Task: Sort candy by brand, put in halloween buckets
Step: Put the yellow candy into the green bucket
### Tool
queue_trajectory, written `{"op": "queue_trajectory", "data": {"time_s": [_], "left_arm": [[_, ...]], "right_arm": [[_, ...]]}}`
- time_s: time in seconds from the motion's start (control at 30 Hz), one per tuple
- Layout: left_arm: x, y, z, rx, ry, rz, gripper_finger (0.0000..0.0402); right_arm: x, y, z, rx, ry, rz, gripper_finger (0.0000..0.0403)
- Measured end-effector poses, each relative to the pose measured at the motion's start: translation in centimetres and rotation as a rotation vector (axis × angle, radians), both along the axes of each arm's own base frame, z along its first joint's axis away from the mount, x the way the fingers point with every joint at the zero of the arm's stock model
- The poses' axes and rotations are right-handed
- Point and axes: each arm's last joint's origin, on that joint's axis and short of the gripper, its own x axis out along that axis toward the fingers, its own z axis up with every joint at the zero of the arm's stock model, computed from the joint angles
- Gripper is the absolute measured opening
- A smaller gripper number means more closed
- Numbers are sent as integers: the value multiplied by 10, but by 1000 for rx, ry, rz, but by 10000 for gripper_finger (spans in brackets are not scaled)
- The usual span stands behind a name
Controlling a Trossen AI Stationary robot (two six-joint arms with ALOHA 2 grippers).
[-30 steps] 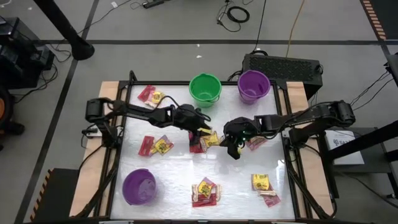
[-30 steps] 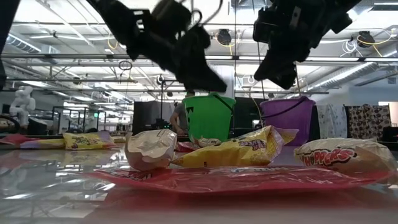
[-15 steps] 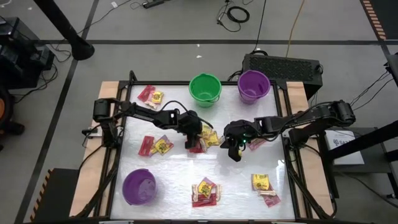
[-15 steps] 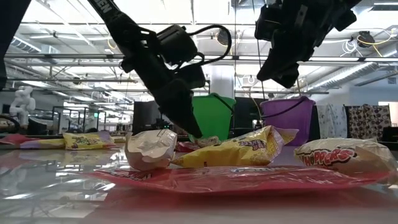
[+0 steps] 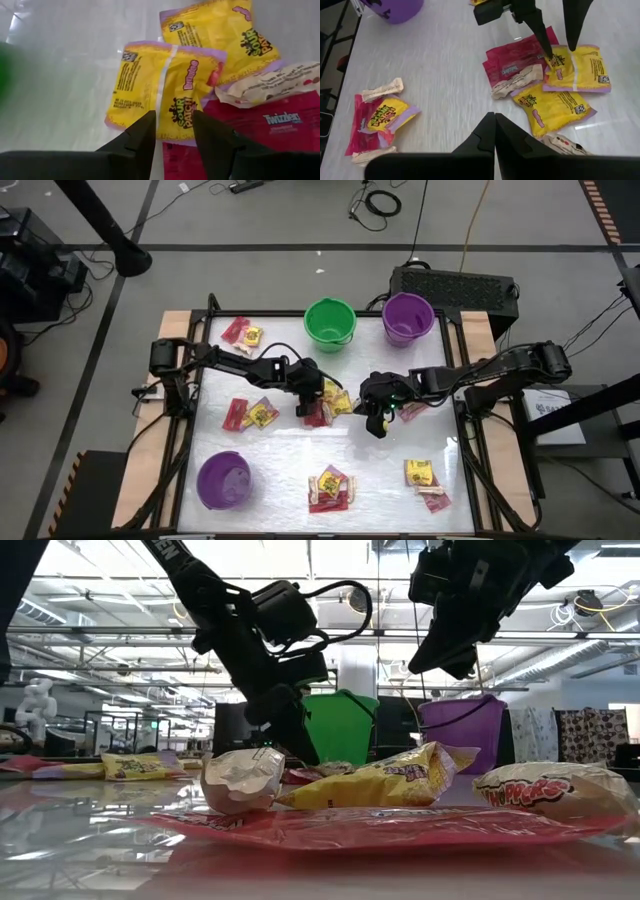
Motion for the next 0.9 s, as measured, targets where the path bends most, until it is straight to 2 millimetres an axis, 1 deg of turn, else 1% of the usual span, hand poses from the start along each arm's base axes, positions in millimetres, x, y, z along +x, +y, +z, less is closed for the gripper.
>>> {"op": "queue_trajectory", "data": {"time_s": [0.07, 0.3, 0.4, 0.5, 0.6, 0.67, 0.7, 0.8, 0.87, 0.9], "left_arm": [[0, 0, -1, -2, 3, -1, 138], [4, 1, -20, -17, 46, 6, 138], [4, 1, -23, -40, 53, 31, 137], [3, 0, -24, -52, 57, 46, 114], [3, 0, -24, -55, 60, 44, 63], [5, 0, -22, -64, 56, 45, 23], [7, 0, -20, -83, 50, 58, 13], [10, 1, -9, -113, 33, 93, 10], [13, 1, 5, -110, -6, 91, 8], [16, 1, 15, -108, -46, 88, 6]], "right_arm": [[0, 0, 0, 0, 0, 0, 0], [0, 0, 0, 2, 0, -2, 0], [0, 0, 0, 3, 0, -4, 0], [0, 0, 0, 5, 0, -5, 0], [0, 0, 0, 4, 0, -4, 0], [0, 0, 0, 3, 0, -3, 0], [0, 0, 0, 3, 0, -3, 0], [0, 0, 0, 3, 0, -3, 0], [0, 0, 0, 2, 0, -2, 0], [0, 0, 0, 0, 0, -1, 0]]}}
